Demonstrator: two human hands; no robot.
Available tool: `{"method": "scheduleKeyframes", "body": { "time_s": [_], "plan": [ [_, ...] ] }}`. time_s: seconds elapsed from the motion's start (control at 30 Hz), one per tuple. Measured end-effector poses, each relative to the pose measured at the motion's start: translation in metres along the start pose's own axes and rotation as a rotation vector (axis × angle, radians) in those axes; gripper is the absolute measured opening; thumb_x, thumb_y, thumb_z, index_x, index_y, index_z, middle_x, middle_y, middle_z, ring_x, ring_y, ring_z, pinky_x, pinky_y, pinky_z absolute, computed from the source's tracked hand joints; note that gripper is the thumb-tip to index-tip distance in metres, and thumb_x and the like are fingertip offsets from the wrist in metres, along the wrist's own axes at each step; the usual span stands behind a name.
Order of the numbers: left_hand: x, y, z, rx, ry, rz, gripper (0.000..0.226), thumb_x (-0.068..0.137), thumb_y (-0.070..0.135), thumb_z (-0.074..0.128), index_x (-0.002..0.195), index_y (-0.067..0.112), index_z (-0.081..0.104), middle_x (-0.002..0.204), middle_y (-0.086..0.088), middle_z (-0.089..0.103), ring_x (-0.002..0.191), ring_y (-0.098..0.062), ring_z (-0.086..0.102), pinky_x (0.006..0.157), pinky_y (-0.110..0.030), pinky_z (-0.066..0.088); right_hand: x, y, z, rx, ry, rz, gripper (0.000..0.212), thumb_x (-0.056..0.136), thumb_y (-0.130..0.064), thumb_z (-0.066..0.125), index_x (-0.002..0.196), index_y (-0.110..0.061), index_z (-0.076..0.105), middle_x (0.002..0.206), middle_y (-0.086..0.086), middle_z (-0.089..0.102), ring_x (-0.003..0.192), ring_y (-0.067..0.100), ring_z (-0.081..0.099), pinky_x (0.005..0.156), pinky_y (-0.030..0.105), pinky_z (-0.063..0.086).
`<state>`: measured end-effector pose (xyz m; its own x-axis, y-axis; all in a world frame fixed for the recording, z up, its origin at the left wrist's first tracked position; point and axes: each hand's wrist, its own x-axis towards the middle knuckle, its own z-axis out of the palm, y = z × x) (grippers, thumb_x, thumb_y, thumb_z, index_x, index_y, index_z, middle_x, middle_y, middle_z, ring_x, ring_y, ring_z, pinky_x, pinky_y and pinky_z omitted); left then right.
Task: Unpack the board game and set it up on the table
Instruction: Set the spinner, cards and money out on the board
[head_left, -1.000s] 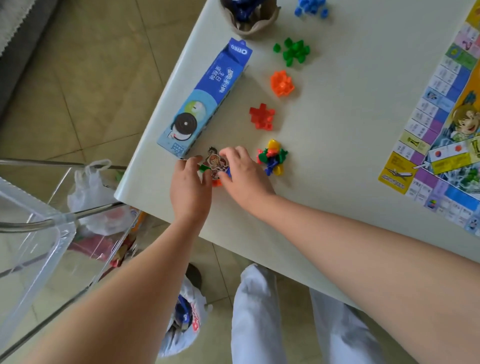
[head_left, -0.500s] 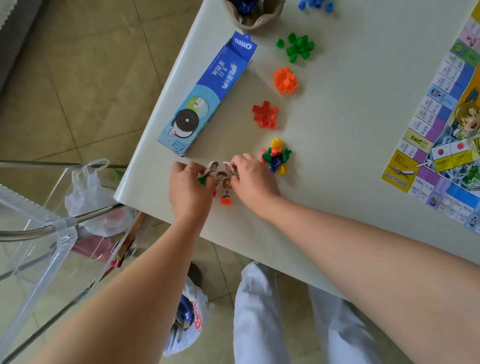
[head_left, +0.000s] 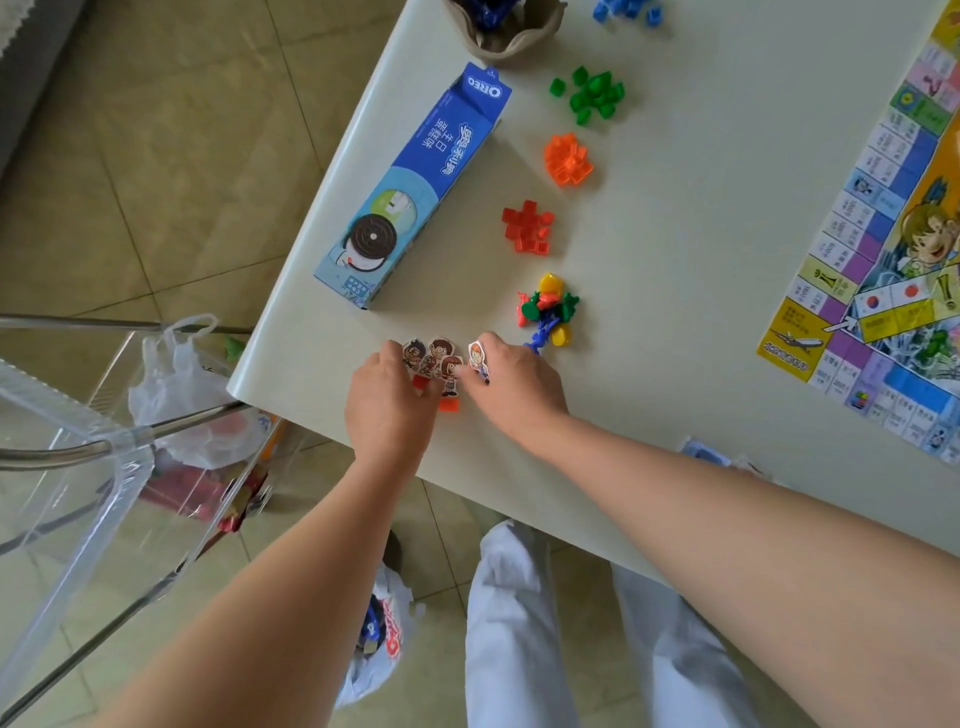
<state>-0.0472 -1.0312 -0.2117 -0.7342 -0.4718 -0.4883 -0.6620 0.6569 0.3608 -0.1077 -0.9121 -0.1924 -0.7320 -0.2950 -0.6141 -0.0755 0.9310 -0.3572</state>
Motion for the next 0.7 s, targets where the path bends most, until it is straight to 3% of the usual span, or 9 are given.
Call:
{"method": "scheduleKeyframes", "body": {
  "time_s": [0.1,0.23,0.43,0.53,0.7],
  "plan": [
    [0.003,-0.001,-0.002,0.085,-0.003,-0.057,0.03,0.081,0.037,0.064,0.088,0.013,0.047,0.085,-0.002,0.054,0.083,-0.027,0.053,0.06,-0.032,0.035,0.001,-0.002,0.005,-0.027,-0.004,0.058,0.049,0.084,-0.058,0.059,0.104,-0.013,0.057,0.103,0.011,0.065,0.099,0.031,0.06,0.067,0.031,0.037],
    [0.003,-0.009,-0.006,0.096,-0.038,-0.099,0.035,0.079,0.042,0.065,0.087,0.011,0.05,0.081,-0.003,0.055,0.079,-0.026,0.053,0.058,-0.031,0.034,-0.001,-0.009,0.011,-0.021,0.021,0.1,0.057,0.075,-0.062,0.068,0.104,-0.014,0.059,0.104,0.009,0.065,0.1,0.03,0.061,0.071,0.032,0.041],
    [0.001,-0.016,-0.008,-0.012,-0.054,-0.144,0.025,0.077,0.033,0.066,0.084,0.013,0.052,0.08,-0.003,0.058,0.077,-0.025,0.054,0.057,-0.03,0.033,0.003,-0.017,0.014,0.011,0.0,0.146,0.032,0.074,-0.039,0.072,0.092,-0.015,0.061,0.098,0.008,0.067,0.093,0.031,0.063,0.064,0.027,0.038],
    [0.0,-0.015,-0.008,-0.092,-0.077,-0.14,0.019,0.078,0.029,0.066,0.082,0.014,0.054,0.07,0.0,0.056,0.068,-0.021,0.052,0.051,-0.029,0.031,0.001,-0.017,0.016,0.02,0.0,0.146,0.025,0.078,-0.029,0.068,0.096,-0.013,0.063,0.1,0.009,0.067,0.095,0.032,0.062,0.064,0.027,0.037],
    [-0.004,-0.008,-0.012,-0.221,-0.115,-0.118,0.018,0.078,0.032,0.064,0.075,0.016,0.055,0.063,0.002,0.057,0.057,-0.017,0.048,0.05,-0.027,0.029,-0.006,-0.01,0.018,0.071,0.038,0.125,0.024,0.091,-0.029,0.054,0.104,-0.01,0.059,0.104,0.012,0.065,0.097,0.034,0.06,0.065,0.03,0.035]
  ]
}}
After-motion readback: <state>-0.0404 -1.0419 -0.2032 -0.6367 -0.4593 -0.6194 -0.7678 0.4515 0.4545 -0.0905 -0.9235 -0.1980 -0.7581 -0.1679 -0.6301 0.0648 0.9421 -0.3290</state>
